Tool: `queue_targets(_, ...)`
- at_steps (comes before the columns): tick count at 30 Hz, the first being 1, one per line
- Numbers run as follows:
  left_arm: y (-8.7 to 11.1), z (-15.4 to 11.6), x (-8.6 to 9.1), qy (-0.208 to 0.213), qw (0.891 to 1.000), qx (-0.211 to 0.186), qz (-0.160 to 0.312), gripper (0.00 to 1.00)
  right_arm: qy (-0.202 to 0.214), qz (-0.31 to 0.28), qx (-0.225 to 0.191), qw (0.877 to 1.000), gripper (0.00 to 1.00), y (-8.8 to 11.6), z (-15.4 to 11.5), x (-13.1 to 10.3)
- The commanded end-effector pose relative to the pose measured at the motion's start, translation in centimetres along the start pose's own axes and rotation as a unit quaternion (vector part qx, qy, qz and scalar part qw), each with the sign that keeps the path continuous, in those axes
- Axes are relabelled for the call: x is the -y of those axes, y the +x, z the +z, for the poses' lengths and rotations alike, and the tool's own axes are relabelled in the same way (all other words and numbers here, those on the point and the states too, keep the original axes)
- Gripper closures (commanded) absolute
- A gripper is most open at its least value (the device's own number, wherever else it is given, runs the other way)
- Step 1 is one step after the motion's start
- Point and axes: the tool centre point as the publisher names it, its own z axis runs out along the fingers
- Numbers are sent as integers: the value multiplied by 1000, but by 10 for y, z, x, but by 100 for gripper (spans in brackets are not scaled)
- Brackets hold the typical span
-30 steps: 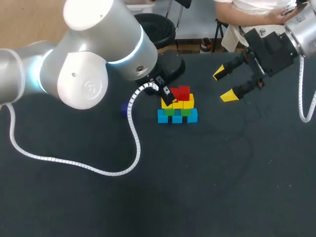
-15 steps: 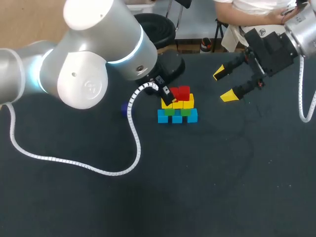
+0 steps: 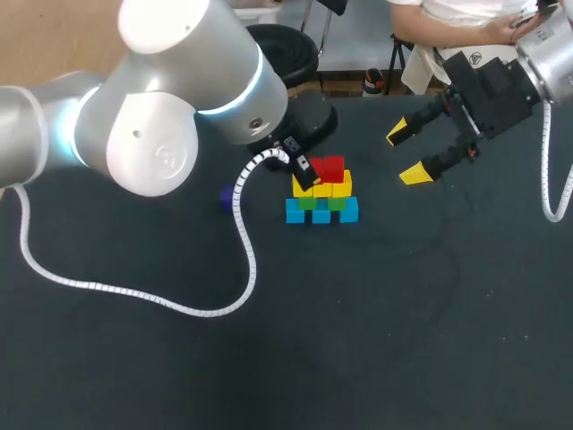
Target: Place the blue cubes, place green cubes on the blue cubes, place the yellow cubes on the green cubes, then place the red cubes on the yellow cubes, and place purple cube on the red cubes.
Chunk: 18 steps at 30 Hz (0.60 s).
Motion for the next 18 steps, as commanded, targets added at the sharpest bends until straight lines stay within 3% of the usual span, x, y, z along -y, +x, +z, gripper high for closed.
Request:
queue_targets(1,-2,2,-3,1,1000,-4,0,100,1,0,0,1000,0,0,0,-1)
queue_targets(14,1,2,-5,4,1000,-1,-6,100,1,0,0,1000,0,0,0,-1)
queue_targets(18,0,-7,0,8,1000,16,-3,100,1,0,0,1000,0,0,0,-1)
